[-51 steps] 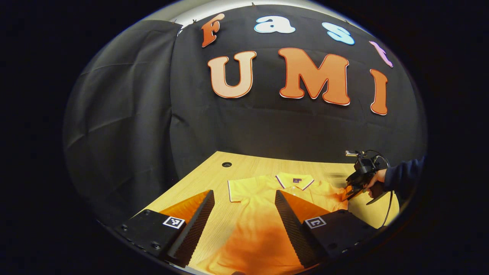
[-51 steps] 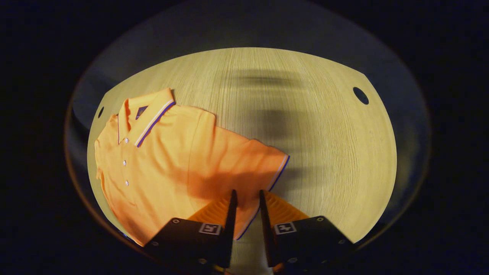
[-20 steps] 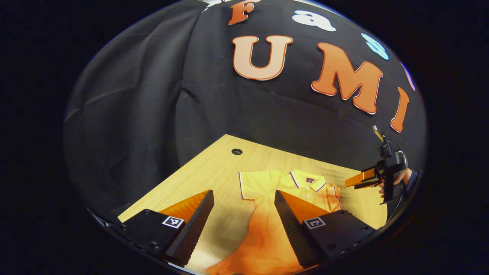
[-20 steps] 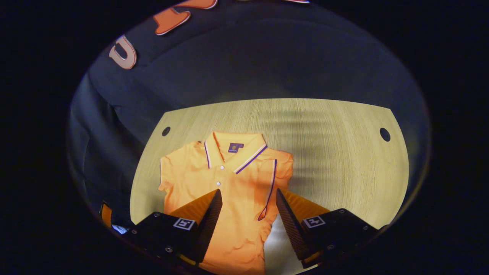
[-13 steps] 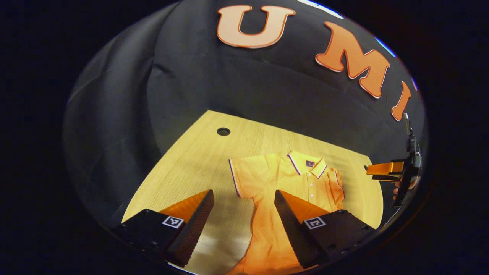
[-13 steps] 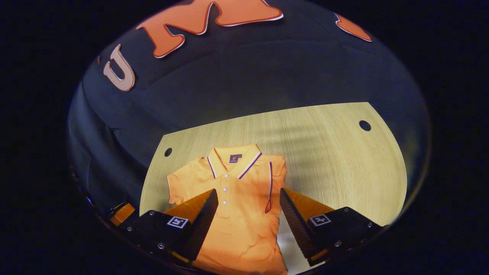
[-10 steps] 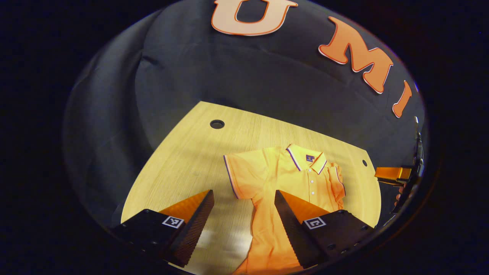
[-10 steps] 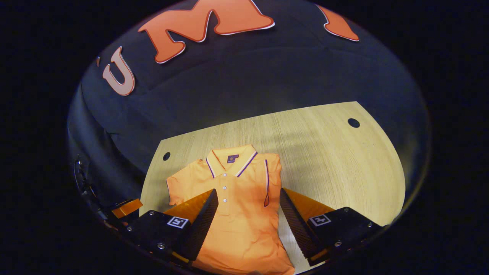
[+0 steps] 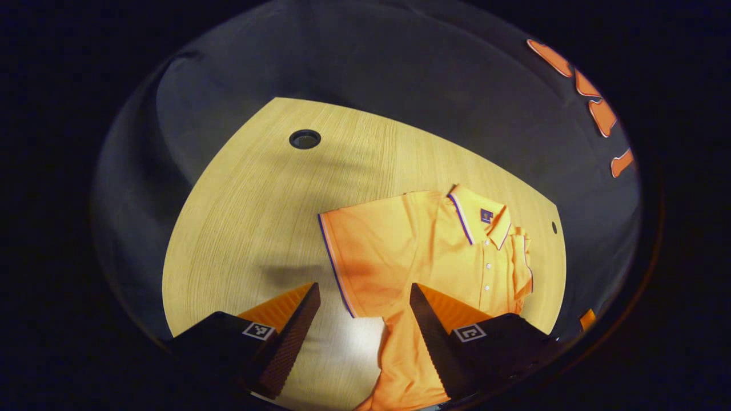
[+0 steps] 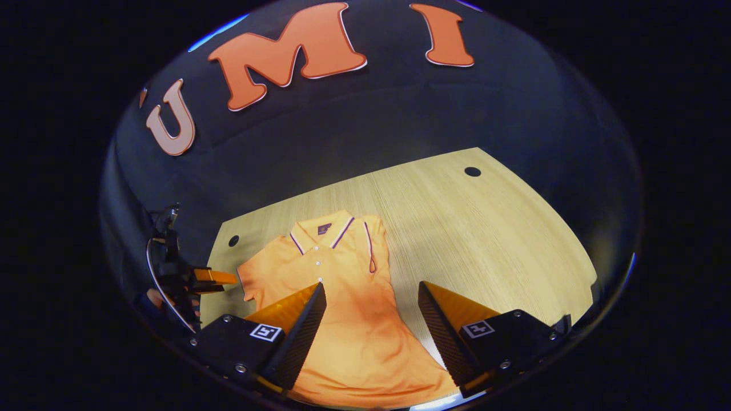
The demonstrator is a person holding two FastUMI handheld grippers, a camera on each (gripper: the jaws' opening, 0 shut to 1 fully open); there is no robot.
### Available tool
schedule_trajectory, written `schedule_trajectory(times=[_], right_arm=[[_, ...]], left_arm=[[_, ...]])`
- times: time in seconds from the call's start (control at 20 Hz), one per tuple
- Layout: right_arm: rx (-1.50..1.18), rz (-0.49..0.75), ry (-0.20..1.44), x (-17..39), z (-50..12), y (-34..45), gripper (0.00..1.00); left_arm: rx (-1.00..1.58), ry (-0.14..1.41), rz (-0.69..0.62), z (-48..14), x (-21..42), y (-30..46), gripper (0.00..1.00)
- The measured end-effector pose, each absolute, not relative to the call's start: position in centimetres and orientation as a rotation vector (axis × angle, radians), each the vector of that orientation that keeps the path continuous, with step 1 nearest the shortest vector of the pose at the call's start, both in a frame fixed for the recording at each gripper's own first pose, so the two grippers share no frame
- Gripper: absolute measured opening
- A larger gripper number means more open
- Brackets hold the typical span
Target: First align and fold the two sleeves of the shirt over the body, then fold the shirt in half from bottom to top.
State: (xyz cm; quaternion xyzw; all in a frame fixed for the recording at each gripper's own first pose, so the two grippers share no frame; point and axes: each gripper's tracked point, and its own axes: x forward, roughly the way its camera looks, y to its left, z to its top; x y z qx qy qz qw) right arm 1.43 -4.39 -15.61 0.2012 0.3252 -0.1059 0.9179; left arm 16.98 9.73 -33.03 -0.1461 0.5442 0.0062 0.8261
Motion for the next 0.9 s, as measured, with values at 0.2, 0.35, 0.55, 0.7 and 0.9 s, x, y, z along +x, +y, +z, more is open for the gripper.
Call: schedule_trajectory(times=[0.2,0.35,0.55,0.7,0.9], right_arm=[[0.390,-0.240,0.613,-1.0,-14.6,-5.0,0.99],[0.353,-0.252,0.551,-2.3,-13.3,-5.0,0.99],[0.272,-0.281,0.467,-4.0,-11.3,-5.4,0.99],[0.218,-0.308,0.414,-5.0,-9.5,-5.8,0.99],[0.214,-0.315,0.405,-5.8,-9.2,-5.9,0.99]], left_arm=[[-0.268,1.226,0.013,-34.9,19.1,9.5,0.97],[-0.219,1.271,0.022,-36.6,20.3,9.5,0.97],[-0.178,1.329,0.048,-38.5,20.5,9.2,0.97],[-0.119,1.322,0.085,-38.8,21.3,10.0,0.93],[-0.062,1.357,-0.008,-38.9,21.0,8.9,0.52]])
